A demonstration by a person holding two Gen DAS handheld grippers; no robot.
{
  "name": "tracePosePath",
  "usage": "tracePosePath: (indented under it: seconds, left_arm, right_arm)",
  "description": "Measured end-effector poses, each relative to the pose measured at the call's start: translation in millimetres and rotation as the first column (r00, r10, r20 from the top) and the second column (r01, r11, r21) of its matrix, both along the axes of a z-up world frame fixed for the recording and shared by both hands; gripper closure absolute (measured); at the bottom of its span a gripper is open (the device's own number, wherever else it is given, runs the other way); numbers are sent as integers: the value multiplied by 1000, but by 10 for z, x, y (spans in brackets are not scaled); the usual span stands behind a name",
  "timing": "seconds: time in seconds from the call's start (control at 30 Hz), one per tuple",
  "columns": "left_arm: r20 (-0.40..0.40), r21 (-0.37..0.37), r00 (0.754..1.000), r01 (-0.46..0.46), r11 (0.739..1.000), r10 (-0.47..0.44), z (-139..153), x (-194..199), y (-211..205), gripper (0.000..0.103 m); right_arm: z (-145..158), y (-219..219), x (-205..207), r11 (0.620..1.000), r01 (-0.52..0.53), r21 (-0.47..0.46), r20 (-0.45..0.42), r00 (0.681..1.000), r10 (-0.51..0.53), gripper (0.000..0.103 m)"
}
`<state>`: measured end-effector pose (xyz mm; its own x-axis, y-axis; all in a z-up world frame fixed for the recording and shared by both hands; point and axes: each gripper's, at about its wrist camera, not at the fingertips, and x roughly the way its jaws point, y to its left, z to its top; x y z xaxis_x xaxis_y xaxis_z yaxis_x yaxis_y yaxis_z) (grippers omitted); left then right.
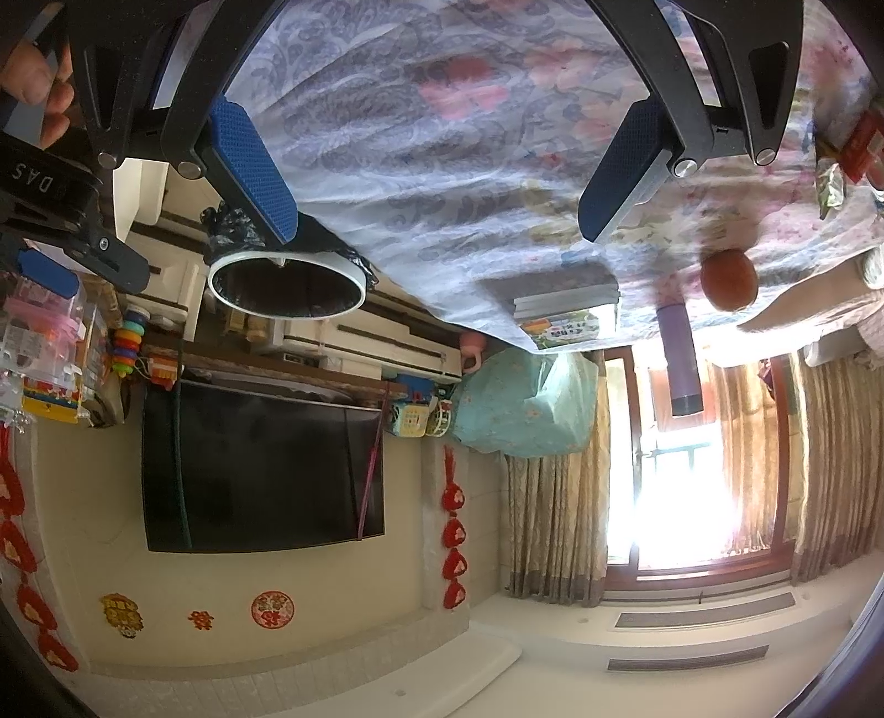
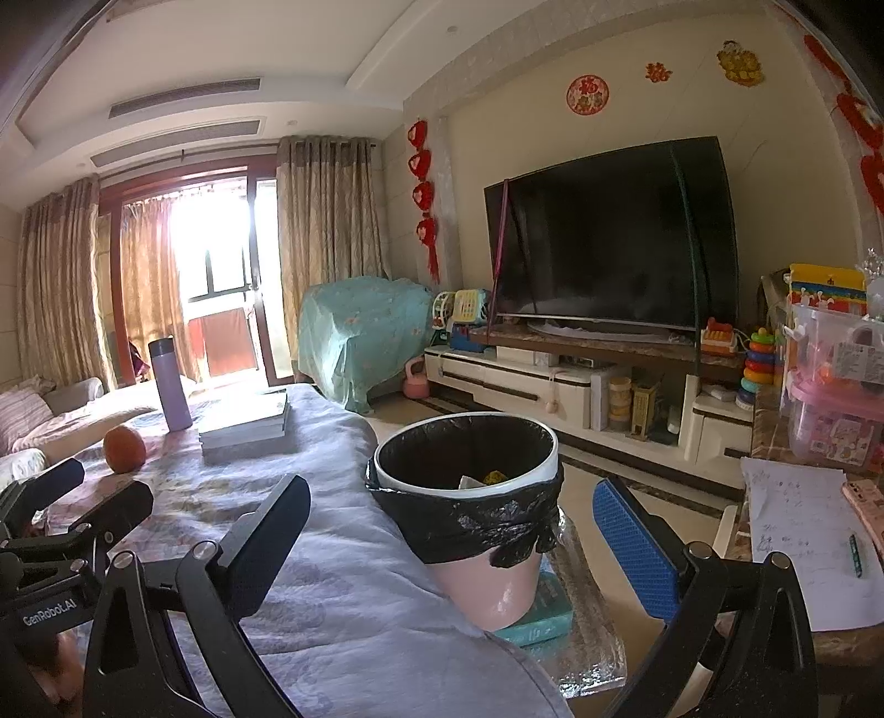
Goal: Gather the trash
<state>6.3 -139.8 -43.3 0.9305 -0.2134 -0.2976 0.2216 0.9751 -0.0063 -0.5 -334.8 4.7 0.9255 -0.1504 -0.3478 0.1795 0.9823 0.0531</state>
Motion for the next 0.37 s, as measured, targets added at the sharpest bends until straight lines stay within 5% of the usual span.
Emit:
tracePosePath:
  seconds: [0.37]
  left_arm:
    - [-34, -32, 999, -10, 999, 9, -6, 80, 122, 1]
  right_arm:
    - [-50, 3, 68, 1000, -4, 18, -33, 999, 4, 0]
